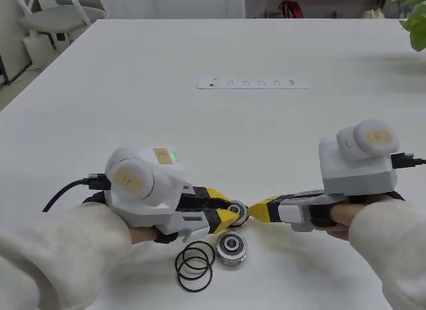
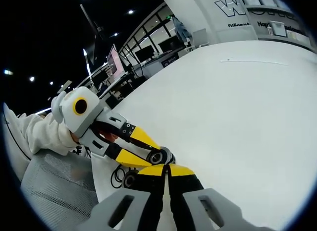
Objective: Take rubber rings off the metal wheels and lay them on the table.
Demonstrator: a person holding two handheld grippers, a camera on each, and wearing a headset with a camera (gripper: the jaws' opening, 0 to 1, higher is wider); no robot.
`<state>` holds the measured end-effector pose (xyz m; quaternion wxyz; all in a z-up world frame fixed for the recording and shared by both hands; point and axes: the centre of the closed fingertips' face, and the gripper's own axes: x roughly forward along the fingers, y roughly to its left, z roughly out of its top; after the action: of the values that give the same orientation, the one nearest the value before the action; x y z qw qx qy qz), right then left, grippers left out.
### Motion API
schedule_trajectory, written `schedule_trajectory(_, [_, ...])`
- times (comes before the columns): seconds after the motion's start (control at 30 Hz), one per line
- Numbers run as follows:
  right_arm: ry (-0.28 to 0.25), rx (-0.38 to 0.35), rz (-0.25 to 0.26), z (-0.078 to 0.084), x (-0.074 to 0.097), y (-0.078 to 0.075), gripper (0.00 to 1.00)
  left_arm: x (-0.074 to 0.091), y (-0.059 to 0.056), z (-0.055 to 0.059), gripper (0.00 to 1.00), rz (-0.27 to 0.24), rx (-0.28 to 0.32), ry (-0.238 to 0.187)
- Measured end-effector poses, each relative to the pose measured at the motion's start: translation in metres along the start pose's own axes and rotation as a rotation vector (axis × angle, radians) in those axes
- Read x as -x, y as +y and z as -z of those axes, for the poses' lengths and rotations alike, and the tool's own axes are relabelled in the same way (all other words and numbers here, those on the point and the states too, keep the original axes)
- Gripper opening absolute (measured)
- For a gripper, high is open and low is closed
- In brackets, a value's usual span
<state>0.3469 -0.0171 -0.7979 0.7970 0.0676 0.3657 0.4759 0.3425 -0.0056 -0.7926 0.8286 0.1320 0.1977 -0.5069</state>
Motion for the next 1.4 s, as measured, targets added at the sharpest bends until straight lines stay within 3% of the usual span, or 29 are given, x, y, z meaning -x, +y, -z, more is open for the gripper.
schedule_trajectory(0.37, [0.002,0.03,0.01,-0.0024,-0.0007,0.0011,0.0,-0.0001,0.0004,0.0002,0.14,-0.007,0.008,0.001])
schedule_trajectory(1.4, [-0.003,0.016,0.002,-0.0044,-0.0003,0.0064,0.0,-0.0003,0.0004,0.0004,0.14,-0.015,0.005,0.007])
